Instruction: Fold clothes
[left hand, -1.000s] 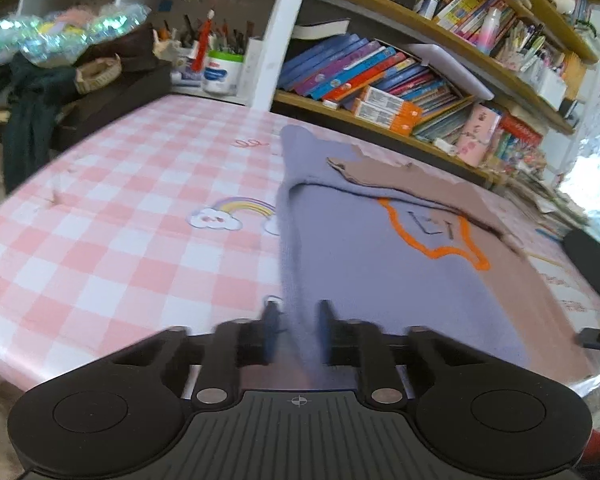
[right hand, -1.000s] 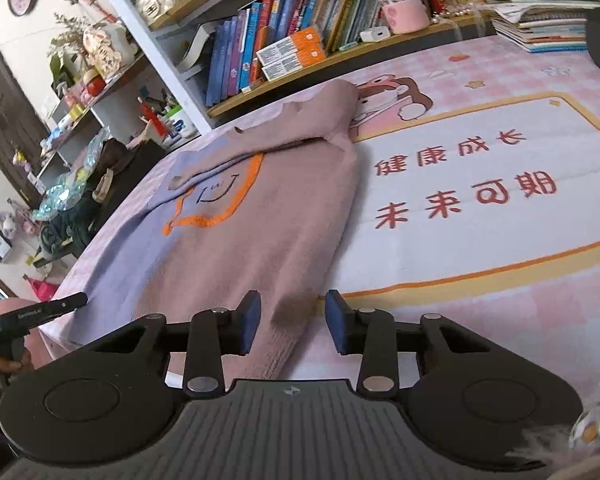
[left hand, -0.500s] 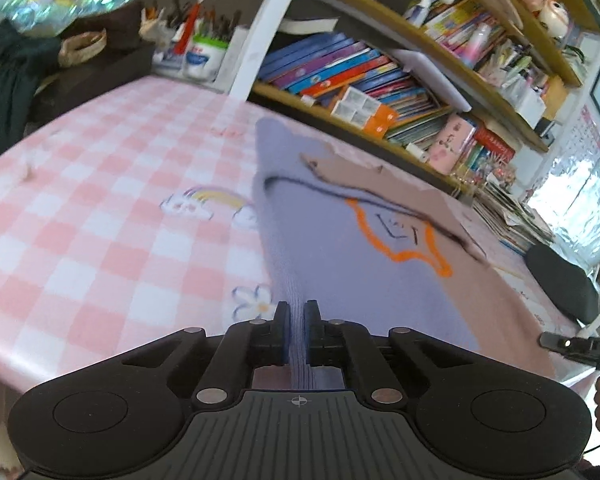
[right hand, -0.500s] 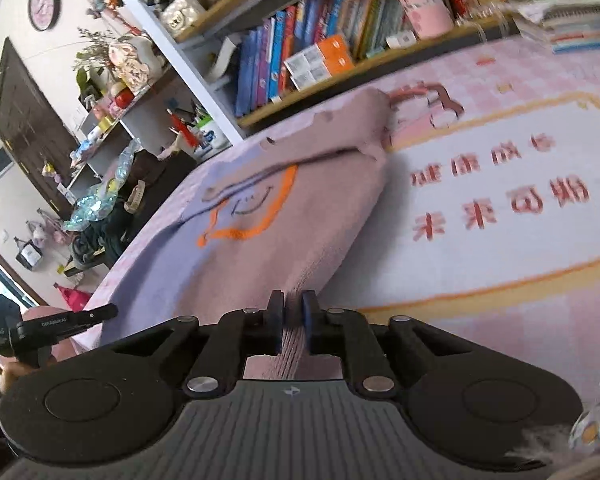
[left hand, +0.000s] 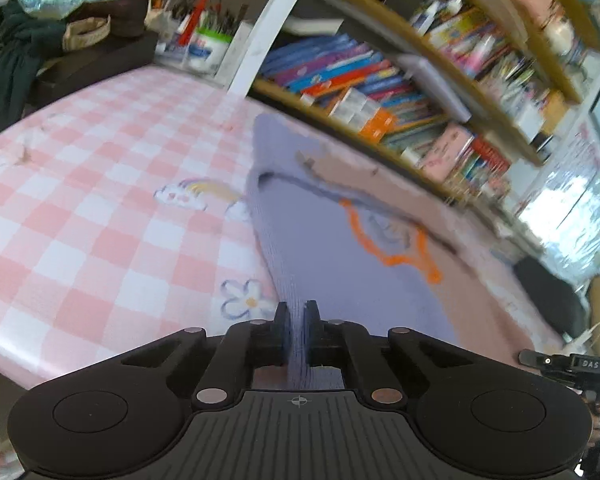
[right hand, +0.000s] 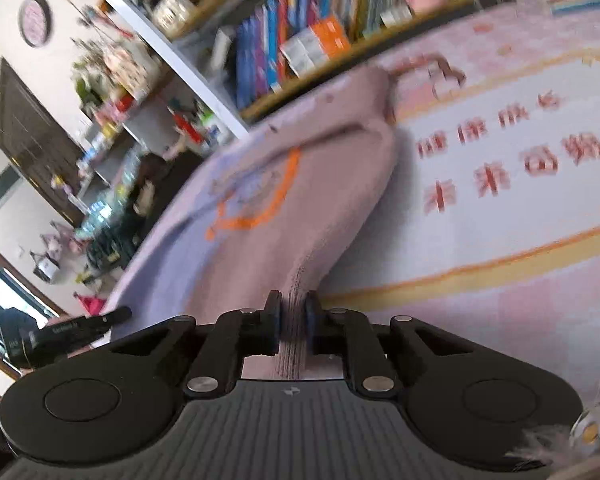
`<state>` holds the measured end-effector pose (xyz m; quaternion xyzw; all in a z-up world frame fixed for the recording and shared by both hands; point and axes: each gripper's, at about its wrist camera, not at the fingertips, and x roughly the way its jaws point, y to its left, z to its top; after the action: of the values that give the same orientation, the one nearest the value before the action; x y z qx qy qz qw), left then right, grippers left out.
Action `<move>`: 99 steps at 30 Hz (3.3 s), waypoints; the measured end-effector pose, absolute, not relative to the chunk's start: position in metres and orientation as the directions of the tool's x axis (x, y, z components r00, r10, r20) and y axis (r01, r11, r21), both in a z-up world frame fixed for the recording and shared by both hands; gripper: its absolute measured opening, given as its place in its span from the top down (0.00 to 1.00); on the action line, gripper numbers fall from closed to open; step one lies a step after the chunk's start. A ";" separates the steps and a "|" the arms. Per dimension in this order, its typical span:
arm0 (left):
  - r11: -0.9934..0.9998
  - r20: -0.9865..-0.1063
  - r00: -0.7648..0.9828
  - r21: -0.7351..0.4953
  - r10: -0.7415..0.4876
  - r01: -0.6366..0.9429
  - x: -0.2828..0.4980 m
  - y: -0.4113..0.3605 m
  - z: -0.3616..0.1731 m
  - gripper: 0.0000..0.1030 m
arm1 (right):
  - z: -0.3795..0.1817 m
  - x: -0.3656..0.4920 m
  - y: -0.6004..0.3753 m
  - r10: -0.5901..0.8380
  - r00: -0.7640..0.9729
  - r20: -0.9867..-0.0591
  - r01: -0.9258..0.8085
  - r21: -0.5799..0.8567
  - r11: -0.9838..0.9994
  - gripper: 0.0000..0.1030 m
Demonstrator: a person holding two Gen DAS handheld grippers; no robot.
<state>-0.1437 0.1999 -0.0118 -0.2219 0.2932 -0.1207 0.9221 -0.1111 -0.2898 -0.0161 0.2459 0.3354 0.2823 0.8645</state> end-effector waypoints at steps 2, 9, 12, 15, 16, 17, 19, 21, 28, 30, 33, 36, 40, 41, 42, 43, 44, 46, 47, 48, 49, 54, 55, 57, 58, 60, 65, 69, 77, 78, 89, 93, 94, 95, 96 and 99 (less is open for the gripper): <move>0.859 -0.461 0.803 -0.498 -0.379 0.119 -0.148 0.203 -0.005 0.95 | -0.007 -0.116 -0.295 0.661 0.631 -0.405 -0.350 0.612 0.709 0.89; 0.825 -0.511 0.746 -0.558 -0.428 0.091 -0.144 0.210 -0.025 0.94 | -0.020 -0.109 -0.295 0.672 0.588 -0.450 -0.303 0.648 0.699 0.88; 0.811 -0.515 0.733 -0.579 -0.444 0.084 -0.144 0.213 -0.030 0.88 | -0.025 -0.108 -0.293 0.677 0.572 -0.463 -0.293 0.656 0.695 0.85; 0.806 -0.514 0.730 -0.585 -0.450 0.084 -0.144 0.214 -0.032 0.87 | -0.030 -0.108 -0.292 0.679 0.561 -0.473 -0.285 0.660 0.695 0.83; 0.805 -0.513 0.731 -0.587 -0.450 0.083 -0.145 0.214 -0.032 0.87 | -0.031 -0.109 -0.292 0.679 0.559 -0.476 -0.282 0.661 0.695 0.81; 0.803 -0.511 0.732 -0.590 -0.450 0.082 -0.146 0.214 -0.032 0.87 | -0.032 -0.109 -0.292 0.682 0.559 -0.473 -0.282 0.665 0.692 0.81; 0.806 -0.514 0.729 -0.586 -0.451 0.086 -0.146 0.214 -0.032 0.86 | -0.033 -0.110 -0.293 0.685 0.557 -0.470 -0.281 0.670 0.688 0.81; 0.811 -0.516 0.728 -0.577 -0.451 0.093 -0.146 0.213 -0.030 0.84 | -0.033 -0.110 -0.293 0.687 0.556 -0.467 -0.280 0.673 0.684 0.81; 0.805 -0.484 0.725 -0.570 -0.490 0.163 -0.144 0.203 -0.026 0.58 | -0.034 -0.109 -0.294 0.694 0.553 -0.460 -0.282 0.681 0.676 0.81; 0.802 -0.479 0.726 -0.575 -0.492 0.164 -0.143 0.203 -0.027 0.58 | -0.034 -0.108 -0.294 0.697 0.553 -0.457 -0.283 0.683 0.673 0.81; 0.796 -0.466 0.730 -0.580 -0.500 0.175 -0.142 0.204 -0.029 0.58 | -0.035 -0.109 -0.295 0.701 0.553 -0.452 -0.290 0.684 0.670 0.81; 0.789 -0.462 0.729 -0.589 -0.505 0.173 -0.142 0.205 -0.029 0.58 | -0.036 -0.109 -0.296 0.704 0.551 -0.448 -0.289 0.689 0.665 0.81; 0.788 -0.457 0.731 -0.590 -0.506 0.177 -0.142 0.206 -0.030 0.58 | -0.035 -0.110 -0.294 0.700 0.554 -0.450 -0.297 0.679 0.671 0.81; 0.785 -0.455 0.731 -0.593 -0.509 0.177 -0.142 0.206 -0.030 0.58 | -0.035 -0.110 -0.294 0.700 0.554 -0.451 -0.299 0.677 0.672 0.81; 0.783 -0.453 0.731 -0.596 -0.510 0.177 -0.142 0.207 -0.030 0.58 | -0.034 -0.110 -0.294 0.700 0.553 -0.451 -0.301 0.675 0.673 0.81; 0.782 -0.451 0.732 -0.597 -0.511 0.178 -0.142 0.207 -0.031 0.58 | -0.034 -0.110 -0.294 0.700 0.553 -0.452 -0.302 0.674 0.674 0.81; 0.782 -0.450 0.733 -0.597 -0.511 0.179 -0.142 0.207 -0.031 0.58 | -0.035 -0.110 -0.294 0.701 0.552 -0.452 -0.304 0.674 0.674 0.81; 0.782 -0.448 0.733 -0.597 -0.512 0.182 -0.142 0.207 -0.032 0.58 | -0.035 -0.110 -0.294 0.700 0.553 -0.451 -0.305 0.672 0.674 0.81; 0.782 -0.448 0.732 -0.595 -0.513 0.183 -0.142 0.207 -0.032 0.58 | -0.035 -0.110 -0.293 0.700 0.553 -0.452 -0.306 0.672 0.675 0.81; 0.784 -0.449 0.732 -0.592 -0.513 0.186 -0.142 0.207 -0.032 0.58 | -0.034 -0.110 -0.293 0.700 0.552 -0.453 -0.307 0.671 0.675 0.81; 0.786 -0.450 0.732 -0.589 -0.512 0.188 -0.142 0.206 -0.031 0.58 | -0.034 -0.110 -0.293 0.700 0.552 -0.453 -0.308 0.669 0.676 0.81; 0.804 -0.461 0.734 -0.563 -0.499 0.192 -0.141 0.201 -0.029 0.58 | -0.034 -0.110 -0.292 0.698 0.551 -0.456 -0.311 0.664 0.680 0.81; 0.806 -0.463 0.734 -0.560 -0.497 0.192 -0.141 0.201 -0.029 0.58 | -0.034 -0.110 -0.292 0.697 0.552 -0.458 -0.312 0.662 0.682 0.81; 0.805 -0.464 0.733 -0.561 -0.498 0.192 -0.141 0.201 -0.029 0.58 | -0.033 -0.110 -0.291 0.695 0.553 -0.460 -0.315 0.657 0.685 0.81; 0.802 -0.462 0.732 -0.565 -0.501 0.192 -0.141 0.202 -0.029 0.58 | -0.033 -0.110 -0.291 0.695 0.552 -0.461 -0.315 0.656 0.686 0.81; 0.795 -0.458 0.730 -0.575 -0.507 0.192 -0.140 0.204 -0.030 0.58 | -0.033 -0.110 -0.292 0.696 0.550 -0.461 -0.315 0.658 0.684 0.81; 0.792 -0.454 0.730 -0.578 -0.511 0.195 -0.139 0.204 -0.030 0.58 | -0.034 -0.109 -0.292 0.698 0.550 -0.459 -0.316 0.660 0.682 0.81; 0.793 -0.454 0.730 -0.577 -0.511 0.196 -0.139 0.205 -0.030 0.58 | -0.034 -0.109 -0.292 0.698 0.549 -0.460 -0.317 0.658 0.683 0.81; 0.788 -0.450 0.729 -0.584 -0.515 0.196 -0.138 0.204 -0.030 0.57 | -0.033 -0.110 -0.290 0.694 0.552 -0.462 -0.331 0.642 0.691 0.81; 0.785 -0.448 0.730 -0.588 -0.517 0.195 -0.138 0.205 -0.031 0.57 | -0.033 -0.110 -0.290 0.694 0.551 -0.463 -0.332 0.641 0.691 0.81; 0.783 -0.446 0.726 -0.588 -0.523 0.202 -0.136 0.205 -0.030 0.56 | -0.033 -0.110 -0.290 0.698 0.548 -0.462 -0.341 0.639 0.690 0.81; 0.794 -0.448 0.731 -0.571 -0.514 0.209 -0.138 0.203 -0.030 0.57 | -0.032 -0.110 -0.290 0.695 0.548 -0.465 -0.344 0.632 0.694 0.81; 0.796 -0.448 0.733 -0.568 -0.512 0.209 -0.138 0.203 -0.030 0.57 | -0.032 -0.110 -0.290 0.694 0.549 -0.466 -0.344 0.631 0.695 0.82; 0.797 -0.448 0.734 -0.566 -0.511 0.209 -0.139 0.202 -0.030 0.57 | -0.032 -0.111 -0.289 0.691 0.550 -0.469 -0.343 0.628 0.699 0.85; 0.798 -0.447 0.735 -0.565 -0.509 0.209 -0.139 0.202 -0.030 0.59 | -0.032 -0.111 -0.289 0.685 0.553 -0.474 -0.340 0.623 0.705 0.86; 0.803 -0.453 0.733 -0.557 -0.508 0.213 -0.138 0.202 -0.030 0.64 | -0.034 -0.111 -0.290 0.682 0.555 -0.476 -0.332 0.625 0.706 0.90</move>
<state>-0.1383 0.2017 -0.0297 -0.2415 0.3056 -0.2005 0.8989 -0.1108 -0.2904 -0.0335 0.2400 0.3652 0.2988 0.8484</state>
